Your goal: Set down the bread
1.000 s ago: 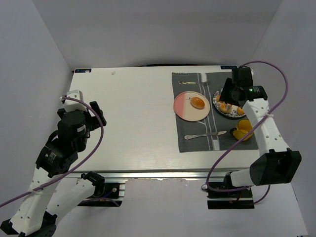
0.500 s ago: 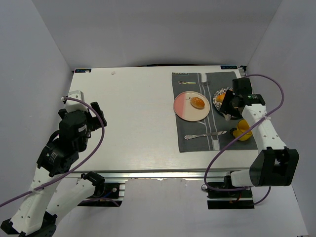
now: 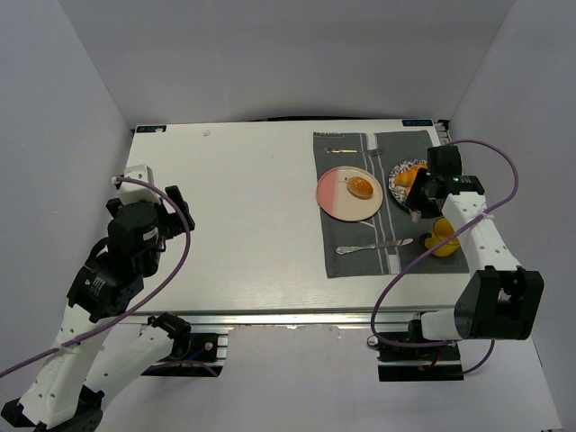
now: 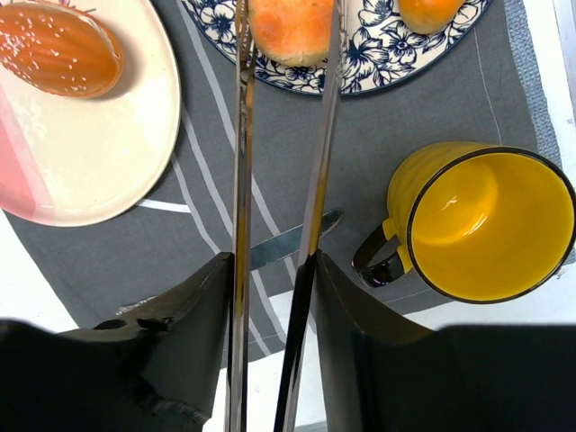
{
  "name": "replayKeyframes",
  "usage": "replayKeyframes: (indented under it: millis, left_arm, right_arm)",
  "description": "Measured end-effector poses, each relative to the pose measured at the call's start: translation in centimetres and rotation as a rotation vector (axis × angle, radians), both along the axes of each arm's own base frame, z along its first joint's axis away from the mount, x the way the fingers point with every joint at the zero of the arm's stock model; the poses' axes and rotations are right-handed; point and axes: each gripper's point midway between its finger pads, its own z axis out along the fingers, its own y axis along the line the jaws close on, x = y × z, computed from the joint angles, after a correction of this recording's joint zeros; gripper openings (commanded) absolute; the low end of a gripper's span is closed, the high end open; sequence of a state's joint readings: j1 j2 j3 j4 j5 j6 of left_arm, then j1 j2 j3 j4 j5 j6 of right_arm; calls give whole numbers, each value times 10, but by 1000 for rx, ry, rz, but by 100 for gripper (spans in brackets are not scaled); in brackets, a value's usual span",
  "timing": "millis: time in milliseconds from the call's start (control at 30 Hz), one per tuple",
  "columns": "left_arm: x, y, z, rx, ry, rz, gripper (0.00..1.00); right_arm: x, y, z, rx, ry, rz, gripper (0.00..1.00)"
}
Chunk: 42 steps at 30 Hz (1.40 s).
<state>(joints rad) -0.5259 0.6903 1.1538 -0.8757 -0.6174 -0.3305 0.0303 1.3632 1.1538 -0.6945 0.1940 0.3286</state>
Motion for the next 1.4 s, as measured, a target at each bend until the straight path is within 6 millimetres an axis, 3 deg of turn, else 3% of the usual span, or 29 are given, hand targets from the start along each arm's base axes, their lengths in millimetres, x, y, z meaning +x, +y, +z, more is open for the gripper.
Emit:
replayKeyframes:
  millis: [233,333,567,700,867,1000,1167,1400]
  left_arm:
    - [0,0,-1,1,2,0,95]
    - [0,0,-1,1,2,0,95]
    - [2,-2,-3,-2,5,-5,95]
    - [6,-7,-4,-9,9,-17,95]
    - [8,-11,-4,-17,10,-25,95]
    - [8,-11,-4,-20,10,-25,95]
    - [8,-11,-4,-24,8,-23,95]
    - [6,-10,-5,-20,15,-23,95]
  right_arm:
    - [-1,-1,2,10,0,-3,39]
    - [-3,-1,11,12,-10,-2,38]
    - [4,16,86,62,-186,56,38]
    - [1,55,103,91,-225,164,37]
    - [-9,128,87,130,-163,340,37]
    - [-12,163,65,129,-95,404,37]
    - [-7,181,40,109,-42,423,37]
    - [1,187,27,70,-36,409,39]
